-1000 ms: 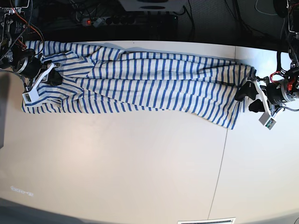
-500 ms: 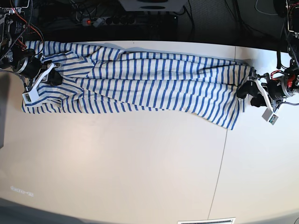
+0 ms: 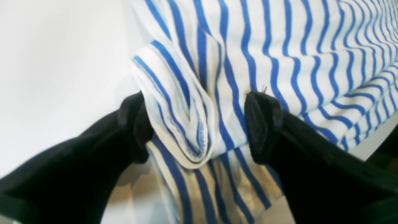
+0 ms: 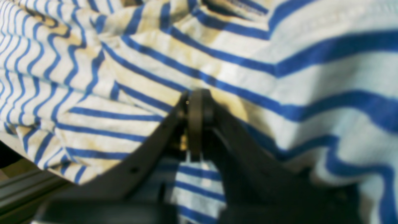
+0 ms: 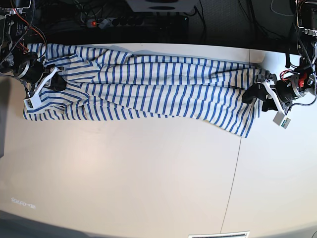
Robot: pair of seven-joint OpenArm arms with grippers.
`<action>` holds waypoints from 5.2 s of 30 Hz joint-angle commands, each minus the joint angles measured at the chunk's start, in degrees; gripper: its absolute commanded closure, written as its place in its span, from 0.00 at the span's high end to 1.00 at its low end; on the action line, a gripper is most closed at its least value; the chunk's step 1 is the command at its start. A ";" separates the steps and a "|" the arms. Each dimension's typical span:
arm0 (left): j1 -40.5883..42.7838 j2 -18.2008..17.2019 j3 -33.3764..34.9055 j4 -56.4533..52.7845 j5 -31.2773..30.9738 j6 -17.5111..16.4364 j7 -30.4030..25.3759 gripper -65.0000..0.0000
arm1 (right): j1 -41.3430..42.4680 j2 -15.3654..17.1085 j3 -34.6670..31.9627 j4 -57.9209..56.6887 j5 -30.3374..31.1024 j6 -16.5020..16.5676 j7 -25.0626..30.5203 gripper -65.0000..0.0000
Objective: Fold the T-shirt properly
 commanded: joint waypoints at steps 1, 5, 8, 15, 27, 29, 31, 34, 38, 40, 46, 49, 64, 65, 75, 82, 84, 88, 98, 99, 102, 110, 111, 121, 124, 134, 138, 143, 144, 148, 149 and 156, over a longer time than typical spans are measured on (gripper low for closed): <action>1.25 -0.31 0.17 -0.11 2.14 -0.49 3.98 0.73 | 0.15 0.92 0.46 0.48 -0.37 4.22 -0.15 0.00; 2.16 1.05 0.17 -0.11 2.12 -0.49 4.00 0.73 | 0.15 0.92 0.46 0.48 -0.33 4.22 -0.15 0.00; 2.10 2.01 0.17 -0.11 1.99 -0.49 3.93 0.73 | 0.13 0.92 0.46 0.48 -0.20 4.22 -0.15 0.00; 2.12 3.21 0.17 -0.11 0.79 -0.49 3.74 0.65 | 0.13 0.92 0.46 0.48 -0.20 4.22 -0.17 0.00; 1.09 3.15 0.15 -0.11 1.81 -0.49 0.26 0.00 | 0.35 0.96 0.48 0.52 2.40 4.22 -0.07 0.00; 0.31 3.15 0.15 -0.11 2.56 -0.49 0.26 0.00 | 0.96 0.94 0.48 0.61 2.75 4.22 -0.04 0.00; -0.42 3.15 0.15 -0.11 2.51 -0.49 0.26 0.00 | 1.92 0.94 0.48 0.68 2.95 4.22 -0.07 0.00; -1.09 3.13 0.15 -0.11 2.54 -0.49 0.28 0.00 | 3.41 0.96 0.48 0.76 3.96 4.22 -0.17 0.00; -1.62 2.49 -0.02 -0.11 2.82 -0.49 0.31 0.00 | 5.60 0.96 0.48 0.81 4.33 4.24 -0.66 0.00; -2.08 2.03 -0.42 -0.11 3.91 -0.49 0.31 0.00 | 6.10 0.96 0.48 0.87 4.39 4.22 -0.63 0.00; -3.91 0.37 -5.62 -0.11 6.25 0.31 0.33 0.00 | 6.19 0.96 0.48 0.94 4.76 4.24 -0.90 0.00; -4.74 -0.87 -9.11 -0.11 6.21 0.33 0.33 0.00 | 6.19 0.96 0.48 0.94 4.76 4.24 -0.87 0.00; -0.76 -0.39 -9.33 17.46 -1.64 1.01 5.05 0.00 | 7.13 0.92 0.48 0.94 4.48 4.26 -0.39 0.00; -0.02 0.20 -7.91 20.41 -0.96 1.66 5.05 0.00 | 7.15 0.92 0.48 0.94 4.48 4.24 -0.37 0.00; 0.17 10.16 11.37 29.70 16.17 9.35 2.14 0.00 | 7.15 0.94 0.48 0.92 3.26 4.24 -0.33 0.00; 0.26 18.03 20.92 29.68 27.87 15.08 0.55 0.00 | 7.10 0.94 0.48 0.92 3.23 4.24 -0.17 0.00; 0.24 19.47 22.36 29.68 28.37 15.10 0.48 0.00 | 7.13 0.94 0.48 0.92 3.23 4.24 -0.15 0.00; 0.26 22.82 23.61 29.59 28.26 15.12 0.50 0.00 | 7.13 0.94 0.48 0.92 3.26 4.24 -0.15 0.00; 0.24 29.16 26.21 28.98 28.06 15.15 -0.09 0.00 | 7.13 0.94 0.48 0.92 3.26 4.24 -0.15 0.00; 0.24 29.75 26.69 28.48 28.06 15.12 -0.24 0.00 | 7.13 0.94 0.48 0.92 3.26 4.24 -0.15 0.00; 0.22 31.67 28.17 26.27 28.06 15.10 -1.05 0.00 | 7.13 0.94 0.48 0.92 3.26 4.24 -0.15 0.00; 0.20 35.15 32.11 22.34 30.10 14.80 -2.78 0.00 | 7.10 0.94 0.48 0.92 3.50 4.24 -0.17 0.00; 0.20 35.28 32.59 22.10 31.32 14.80 -3.43 0.10 | 7.10 0.94 0.48 0.92 3.50 4.24 -0.20 0.00; 0.15 37.40 36.87 21.84 33.22 14.84 -5.29 0.61 | 7.13 0.92 0.48 0.92 3.52 4.24 -0.17 0.00; -0.46 37.62 36.70 21.84 33.66 14.84 -5.27 0.60 | 7.06 0.94 0.48 0.92 3.45 4.24 -0.46 0.00; -2.03 33.90 30.73 23.93 37.00 14.84 -1.79 0.13 | 6.95 1.49 11.91 0.92 4.81 3.78 -2.78 0.00; -1.99 29.55 27.65 23.98 36.72 14.88 -1.57 0.13 | 4.87 5.09 19.17 0.63 9.16 3.78 -7.87 0.00; -1.99 27.76 22.38 23.98 32.87 14.86 -1.40 0.13 | -0.24 9.14 19.61 0.33 9.44 3.74 -7.67 0.40; -1.99 27.58 21.44 23.98 31.91 14.84 -1.40 0.13 | -1.36 9.55 19.54 0.33 10.97 3.58 -7.69 0.56; -2.01 27.45 18.60 23.98 29.35 14.84 -0.96 0.13 | -5.18 9.53 18.56 0.31 13.55 3.58 -7.74 0.68; -2.01 27.45 18.21 23.98 29.05 14.84 -0.96 0.13 | -5.95 9.53 17.94 0.26 14.29 3.61 -7.80 0.68; -2.03 27.45 18.01 23.98 27.76 14.84 -0.50 0.13 | -5.88 9.46 11.23 -6.36 16.35 3.56 -7.91 0.68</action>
